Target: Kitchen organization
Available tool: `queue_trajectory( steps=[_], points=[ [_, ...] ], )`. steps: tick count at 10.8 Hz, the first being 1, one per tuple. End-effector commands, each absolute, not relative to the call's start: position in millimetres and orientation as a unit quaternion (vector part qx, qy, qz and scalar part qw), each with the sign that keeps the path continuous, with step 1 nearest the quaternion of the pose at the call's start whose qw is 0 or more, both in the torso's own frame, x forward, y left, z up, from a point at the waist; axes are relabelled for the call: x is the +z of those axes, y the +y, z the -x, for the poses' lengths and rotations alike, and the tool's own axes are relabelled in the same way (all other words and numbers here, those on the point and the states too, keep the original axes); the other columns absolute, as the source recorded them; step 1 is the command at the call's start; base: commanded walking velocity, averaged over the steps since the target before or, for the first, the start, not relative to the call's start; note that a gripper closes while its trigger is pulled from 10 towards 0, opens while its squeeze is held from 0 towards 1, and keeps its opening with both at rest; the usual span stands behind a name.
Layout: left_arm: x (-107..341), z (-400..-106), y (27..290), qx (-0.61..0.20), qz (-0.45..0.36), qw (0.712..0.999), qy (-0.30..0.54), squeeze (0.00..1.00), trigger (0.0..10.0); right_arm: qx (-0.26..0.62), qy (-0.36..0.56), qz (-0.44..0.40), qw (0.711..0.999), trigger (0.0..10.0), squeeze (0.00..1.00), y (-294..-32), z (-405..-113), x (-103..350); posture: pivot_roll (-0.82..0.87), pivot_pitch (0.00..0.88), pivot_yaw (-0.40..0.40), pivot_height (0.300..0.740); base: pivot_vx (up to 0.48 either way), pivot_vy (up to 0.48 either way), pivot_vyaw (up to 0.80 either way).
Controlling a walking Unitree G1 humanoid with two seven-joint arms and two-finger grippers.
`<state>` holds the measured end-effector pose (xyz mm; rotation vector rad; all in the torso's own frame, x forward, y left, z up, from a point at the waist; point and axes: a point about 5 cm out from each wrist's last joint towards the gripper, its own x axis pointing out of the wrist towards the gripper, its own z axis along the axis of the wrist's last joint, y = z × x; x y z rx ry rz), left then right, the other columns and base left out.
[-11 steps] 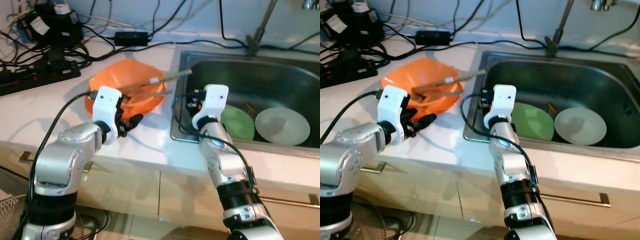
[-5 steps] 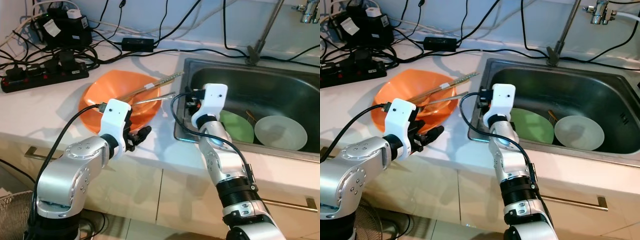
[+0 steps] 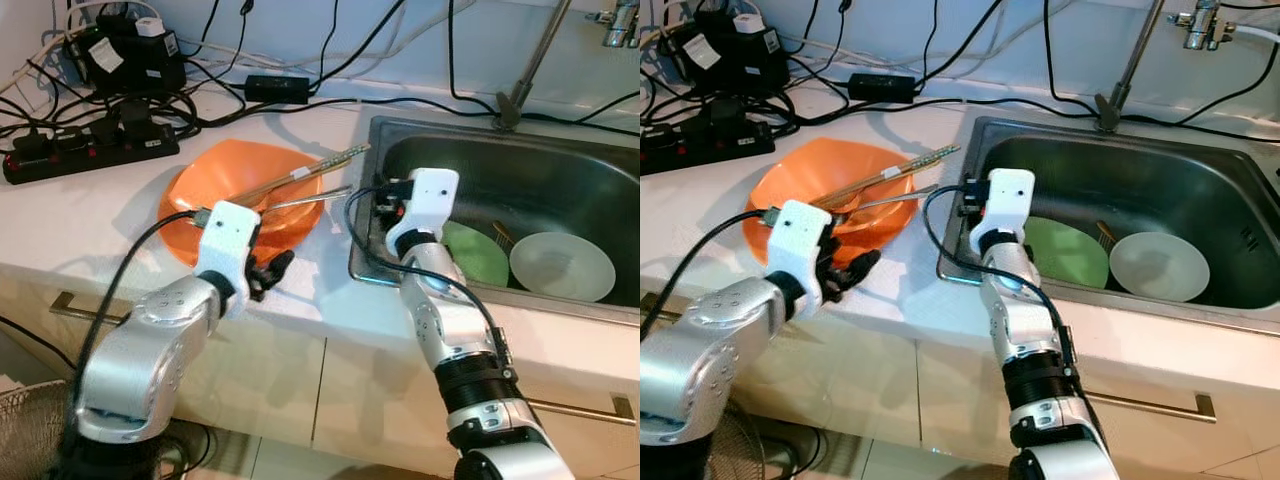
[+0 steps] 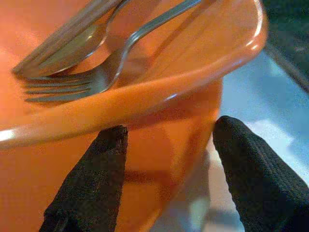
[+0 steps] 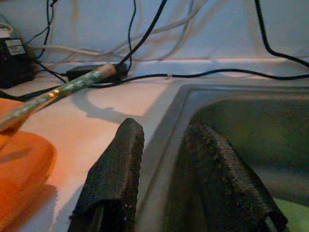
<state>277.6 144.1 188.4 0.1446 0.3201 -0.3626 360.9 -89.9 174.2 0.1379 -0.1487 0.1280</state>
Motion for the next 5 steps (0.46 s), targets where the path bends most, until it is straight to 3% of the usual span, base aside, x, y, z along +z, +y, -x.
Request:
queue_trajectory(
  steps=[1, 5],
  points=[
    [184.1, -275.2, 151.0, -0.168, -0.073, 0.967, 0.175, 0.0, 10.0, 0.05, -0.078, -0.075, 0.993, 10.0, 0.0, -94.8, -364.1, 177.2, 0.17, 0.055, -0.03, 0.74, 0.0, 0.0, 0.0],
    [205.7, -274.2, 156.3, -0.141, -0.072, 0.979, 0.124, 0.0, 10.0, 0.051, -0.078, -0.077, 0.993, 10.0, 0.0, -93.4, -366.3, 177.2, 0.19, 0.055, -0.043, 0.74, 0.0, 0.0, 0.0]
  ],
)
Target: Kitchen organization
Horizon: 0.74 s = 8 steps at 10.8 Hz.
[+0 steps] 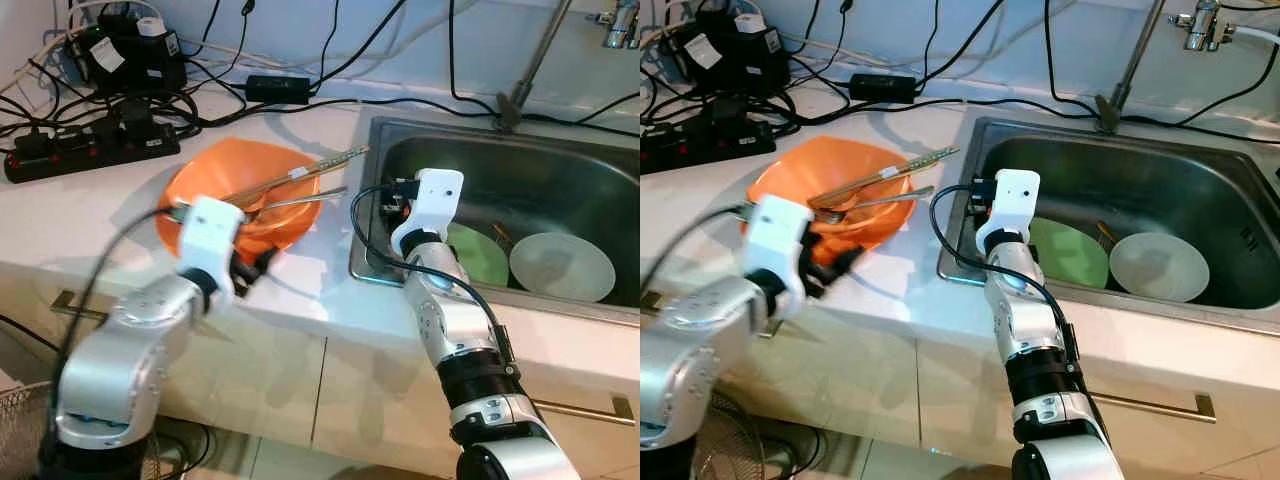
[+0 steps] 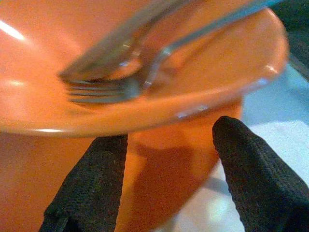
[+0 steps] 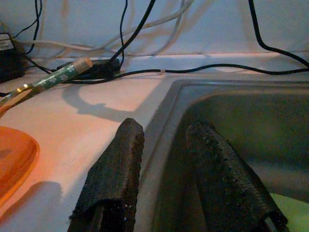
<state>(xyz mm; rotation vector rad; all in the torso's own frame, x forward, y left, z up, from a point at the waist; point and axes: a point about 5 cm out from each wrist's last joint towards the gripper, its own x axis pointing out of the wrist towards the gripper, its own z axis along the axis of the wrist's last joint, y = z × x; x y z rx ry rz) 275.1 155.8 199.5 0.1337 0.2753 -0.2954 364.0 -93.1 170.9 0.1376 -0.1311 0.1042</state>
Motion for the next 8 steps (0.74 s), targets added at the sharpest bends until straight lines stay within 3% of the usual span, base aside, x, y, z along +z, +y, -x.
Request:
queue_trajectory(
  steps=[1, 5, 7, 8],
  points=[
    [209.3, -275.4, 156.0, -0.139, -0.068, 0.981, 0.114, 0.0, 10.0, 0.051, -0.078, -0.078, 0.993, 10.0, 0.0, -93.4, -366.6, 177.2, 0.2, 0.053, -0.047, 0.74, 0.0, 0.0, 0.0],
    [206.3, -275.2, 135.9, -0.197, -0.057, 0.971, 0.122, 0.0, 10.0, 0.05, -0.078, -0.08, 0.992, 10.0, 0.0, -92.3, -366.7, 175.9, 0.19, 0.053, -0.034, 0.74, 0.0, 0.0, 0.0],
    [208.0, -271.1, 154.5, -0.166, -0.076, 0.974, 0.131, 0.0, 10.0, 0.048, -0.078, -0.08, 0.993, 10.0, 0.0, -93.6, -368.2, 175.6, 0.2, 0.052, -0.038, 0.74, 0.0, 0.0, 0.0],
    [213.6, -272.6, 172.2, -0.11, -0.097, 0.981, 0.125, 0.0, 10.0, 0.048, -0.079, -0.081, 0.992, 10.0, 0.0, -93.1, -369.0, 176.3, 0.2, 0.049, -0.04, 0.74, 0.0, 0.0, 0.0]
  ],
)
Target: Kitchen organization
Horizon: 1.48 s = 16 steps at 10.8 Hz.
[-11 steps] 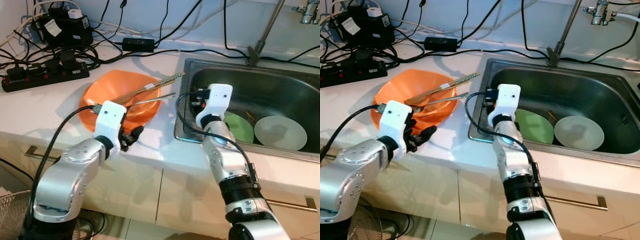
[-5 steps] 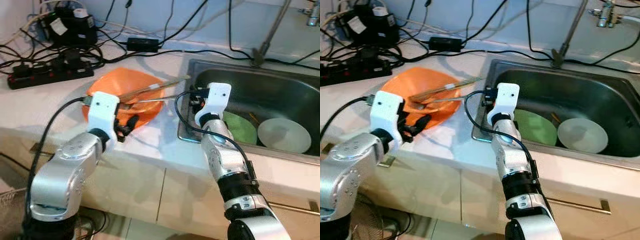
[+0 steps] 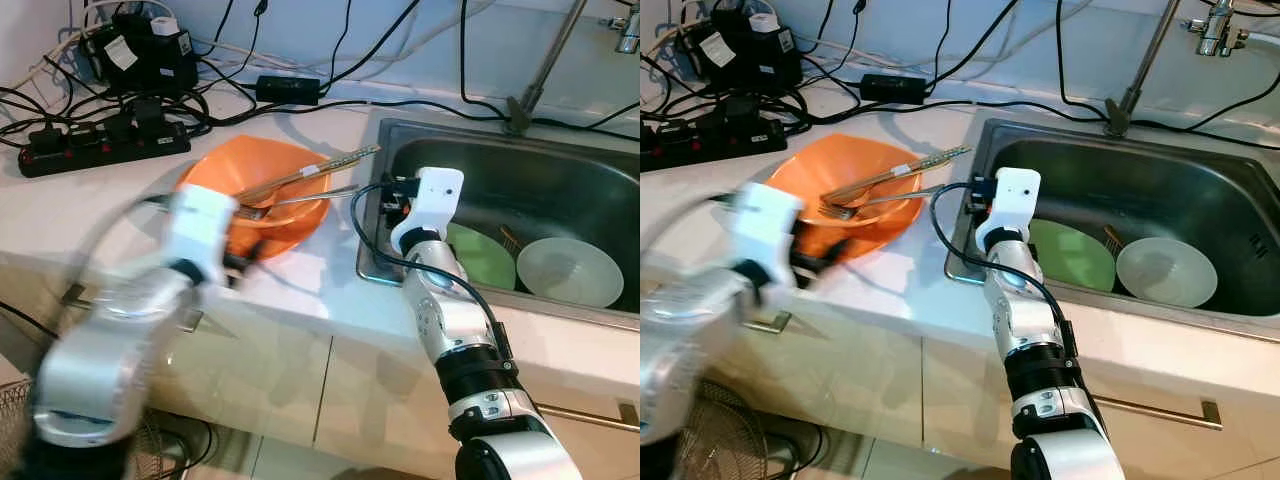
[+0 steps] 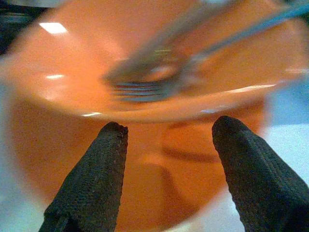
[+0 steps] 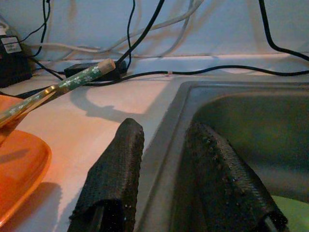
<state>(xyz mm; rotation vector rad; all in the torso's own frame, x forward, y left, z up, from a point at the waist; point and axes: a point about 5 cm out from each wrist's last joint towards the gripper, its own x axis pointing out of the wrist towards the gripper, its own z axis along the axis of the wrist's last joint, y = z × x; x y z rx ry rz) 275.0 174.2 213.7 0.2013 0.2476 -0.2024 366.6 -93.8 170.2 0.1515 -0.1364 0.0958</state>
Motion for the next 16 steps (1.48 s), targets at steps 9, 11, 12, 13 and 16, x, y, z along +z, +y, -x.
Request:
queue_trajectory(
  steps=[9, 11, 12, 13, 16],
  points=[
    [250.5, -302.0, 154.6, 0.11, -0.236, 0.954, -0.148, 0.0, 10.0, 0.031, -0.087, -0.086, 0.992, 10.0, 0.0, -100.7, -368.5, 175.9, 0.18, 0.023, -0.028, 0.74, 0.0, 0.0, 0.0],
    [257.5, -308.1, 149.7, 0.108, -0.261, 0.94, -0.193, 0.0, 10.0, 0.026, -0.091, -0.085, 0.992, 10.0, 0.0, -104.2, -368.6, 176.5, 0.17, 0.02, -0.025, 0.74, 0.0, 0.0, 0.0],
    [250.0, -314.4, 140.5, 0.063, -0.239, 0.948, -0.2, 0.0, 10.0, 0.023, -0.096, -0.088, 0.991, 10.0, 0.0, -105.4, -368.0, 177.5, 0.17, 0.023, -0.027, 0.74, 0.0, 0.0, 0.0],
    [240.6, -318.7, 127.6, 0.009, -0.221, 0.955, -0.198, 0.0, 10.0, 0.025, -0.099, -0.092, 0.99, 10.0, 0.0, -105.2, -367.4, 177.7, 0.17, 0.023, -0.027, 0.74, 0.0, 0.0, 0.0],
    [226.7, -330.6, 104.7, -0.049, -0.131, 0.967, -0.214, 0.0, 10.0, 0.032, -0.118, -0.077, 0.99, 10.0, 0.0, -109.7, -367.4, 185.3, 0.13, 0.02, -0.033, 0.74, 0.0, 0.0, 0.0]
  ],
)
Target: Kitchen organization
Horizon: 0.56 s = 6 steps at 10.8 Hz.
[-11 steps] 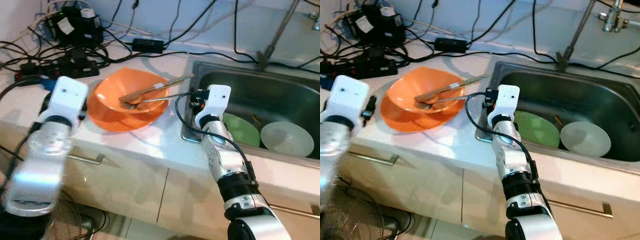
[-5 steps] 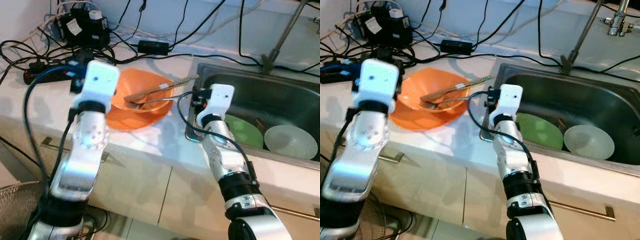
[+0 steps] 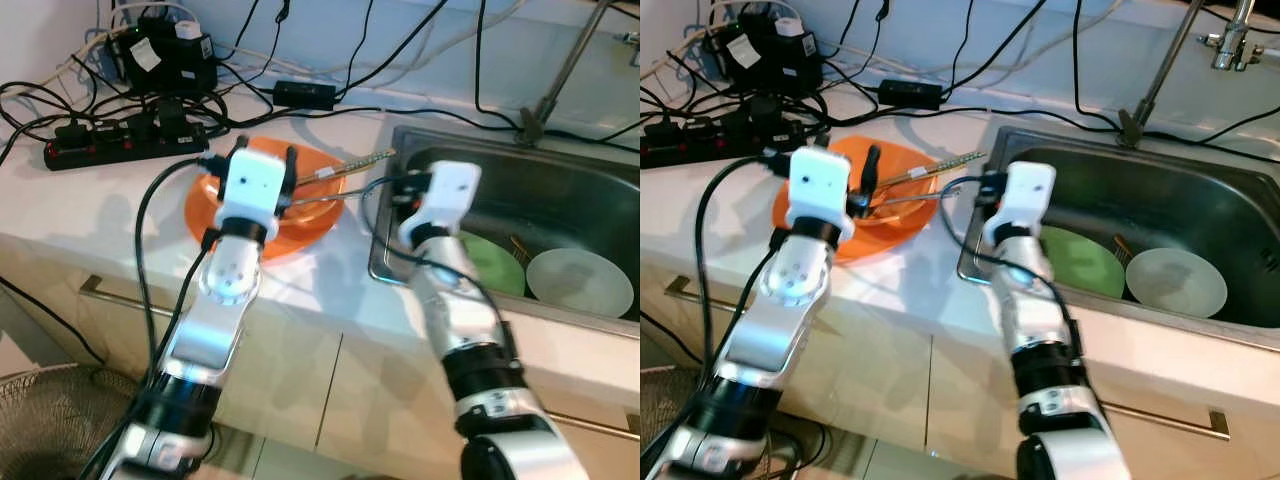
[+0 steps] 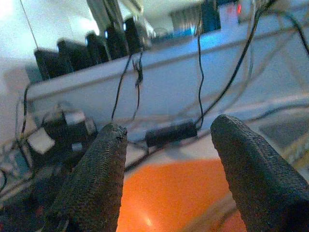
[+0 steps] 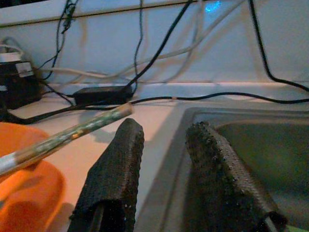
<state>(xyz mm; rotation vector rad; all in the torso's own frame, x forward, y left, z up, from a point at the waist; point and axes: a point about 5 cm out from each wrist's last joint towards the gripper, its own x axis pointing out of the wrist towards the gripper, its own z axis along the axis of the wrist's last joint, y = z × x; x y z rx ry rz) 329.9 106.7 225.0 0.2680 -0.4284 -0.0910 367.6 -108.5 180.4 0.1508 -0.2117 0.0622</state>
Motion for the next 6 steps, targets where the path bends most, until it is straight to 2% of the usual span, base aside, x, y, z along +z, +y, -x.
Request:
queue_trajectory(
  steps=[1, 3, 6],
  points=[
    [230.7, -330.7, 104.1, -0.057, -0.126, 0.962, -0.237, 0.0, 10.0, 0.036, -0.125, -0.072, 0.989, 10.0, 0.0, -111.4, -366.4, 186.6, 0.13, 0.019, -0.036, 0.74, 0.0, 0.0, 0.0],
    [226.1, -330.4, 104.7, -0.062, -0.135, 0.959, -0.24, 0.0, 10.0, 0.036, -0.121, -0.068, 0.99, 10.0, 0.0, -110.4, -366.4, 185.0, 0.12, 0.02, -0.032, 0.74, 0.0, 0.0, 0.0],
    [219.2, -331.2, 106.7, -0.056, -0.127, 0.962, -0.235, 0.0, 10.0, 0.043, -0.125, -0.053, 0.99, 10.0, 0.0, -111.6, -364.5, 186.0, 0.11, 0.023, -0.04, 0.74, 0.0, -0.328, 0.0]
  ],
)
